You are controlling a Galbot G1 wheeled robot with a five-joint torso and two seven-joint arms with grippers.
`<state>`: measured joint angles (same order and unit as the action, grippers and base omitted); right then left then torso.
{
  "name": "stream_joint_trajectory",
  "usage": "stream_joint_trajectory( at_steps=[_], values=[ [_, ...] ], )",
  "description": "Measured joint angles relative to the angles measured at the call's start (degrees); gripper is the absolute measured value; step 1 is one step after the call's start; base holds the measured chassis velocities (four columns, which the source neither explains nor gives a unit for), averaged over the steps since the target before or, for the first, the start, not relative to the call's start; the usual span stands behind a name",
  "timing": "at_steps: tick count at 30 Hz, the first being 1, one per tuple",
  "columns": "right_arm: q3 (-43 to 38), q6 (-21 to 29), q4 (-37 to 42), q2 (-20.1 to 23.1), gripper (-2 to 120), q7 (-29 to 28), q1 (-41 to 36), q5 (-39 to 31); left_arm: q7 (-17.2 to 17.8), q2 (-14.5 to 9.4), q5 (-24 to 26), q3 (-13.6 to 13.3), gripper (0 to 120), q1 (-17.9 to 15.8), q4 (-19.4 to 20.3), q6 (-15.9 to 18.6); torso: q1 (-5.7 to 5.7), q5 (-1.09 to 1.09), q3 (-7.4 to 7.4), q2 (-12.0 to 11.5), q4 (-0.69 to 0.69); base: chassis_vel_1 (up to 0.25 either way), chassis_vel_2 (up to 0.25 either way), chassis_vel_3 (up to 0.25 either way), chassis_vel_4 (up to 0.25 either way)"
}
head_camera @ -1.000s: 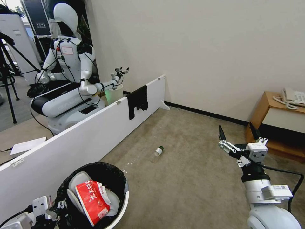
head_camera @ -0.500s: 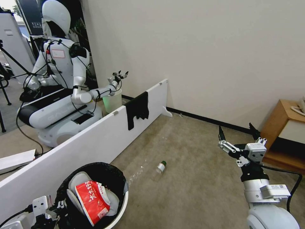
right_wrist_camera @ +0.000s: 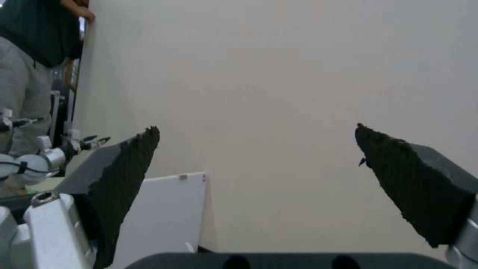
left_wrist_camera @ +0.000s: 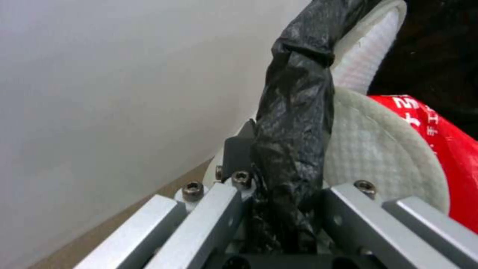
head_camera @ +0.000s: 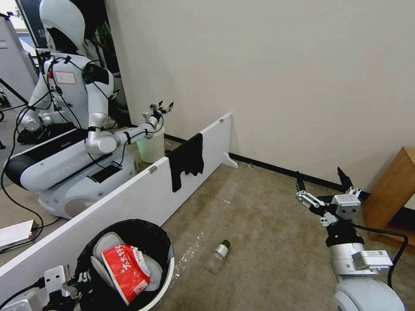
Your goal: Pick up the trash bin, then pick up the garbage from the floor and place it into the trash bin.
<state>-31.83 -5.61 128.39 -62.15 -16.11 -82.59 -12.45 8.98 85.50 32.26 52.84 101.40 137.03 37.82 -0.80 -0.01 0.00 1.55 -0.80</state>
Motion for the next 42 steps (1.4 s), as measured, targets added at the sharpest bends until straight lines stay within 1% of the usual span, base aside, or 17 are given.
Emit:
stream_joint_trajectory(
  at_steps=[7, 10, 14, 15, 19, 20, 22, 28, 42],
  values=[
    [-0.12, -0.52, 0.37, 0.01, 100, 0.13, -0.55, 0.03, 0.01, -0.16, 1.05, -0.4, 2, 0.83, 0.88, 0.71, 0.0, 0.01, 0.0, 0.0, 0.0, 0.0, 0.0, 0.0, 0.0],
    [-0.51, -0.72, 0.75, 0.25, 100, 0.21, -0.94, 0.03, 0.61, -0.67, 3.27, -0.61, 2, 2.04, 1.85, 2.12, 0.0, 0.01, 0.0, 0.01, 0.0, 0.0, 0.0, 0.0, 0.0],
    [-0.64, -0.75, 0.87, 0.43, 100, 0.22, -1.03, -0.01, 0.66, -0.88, 4.31, -0.74, 2, 2.66, 2.31, 2.79, 0.0, 0.01, 0.0, 0.01, 0.0, 0.0, 0.0, 0.0, 0.0],
    [-0.85, -0.77, 0.97, 0.55, 100, 0.23, -1.1, -0.05, 0.64, -1.07, 5.35, -0.79, 2, 3.21, 2.66, 3.46, 0.0, 0.0, 0.0, 0.01, 0.0, 0.0, 0.0, 0.0, 0.0],
    [-0.97, -0.79, 1.2, 0.65, 100, 0.27, -1.39, -0.12, 0.99, -1.6, 6.48, -0.23, 2, 3.69, 3.08, 4.32, 0.0, 0.0, 0.0, 0.01, 0.0, 0.0, 0.0, 0.0, 0.0],
    [-0.97, -0.79, 1.2, 0.65, 100, 0.27, -1.39, -0.12, 0.99, -1.6, 6.48, -0.23, 2, 3.69, 3.08, 4.32, 0.0, 0.0, 0.0, 0.01, 0.0, 0.0, 0.0, 0.0, 0.0],
    [-0.97, -0.79, 1.21, 0.7, 100, 0.27, -1.38, -0.24, 2.07, -2.02, 7.67, 0.49, 2, 3.8, 3.38, 4.4, 0.0, 0.01, 0.0, 0.01, 0.0, 0.0, 0.0, 0.0, 0.0],
    [-0.9, -0.79, 1.13, 0.71, 100, 0.27, -1.08, -0.39, 3.37, -2.49, 10.13, 1.03, 2, 4.64, 4.17, 4.42, 0.0, 0.01, 0.0, 0.01, 0.0, 0.0, 0.0, 0.0, 0.0],
    [-0.74, -0.79, 0.7, 0.71, 100, 0.27, -0.8, -0.56, 3.76, -2.57, 10.49, 1.32, 2, 4.36, 3.78, 4.41, 0.0, 0.01, 0.0, 0.01, 0.0, 0.0, 0.0, 0.0, 0.0]
  ],
)
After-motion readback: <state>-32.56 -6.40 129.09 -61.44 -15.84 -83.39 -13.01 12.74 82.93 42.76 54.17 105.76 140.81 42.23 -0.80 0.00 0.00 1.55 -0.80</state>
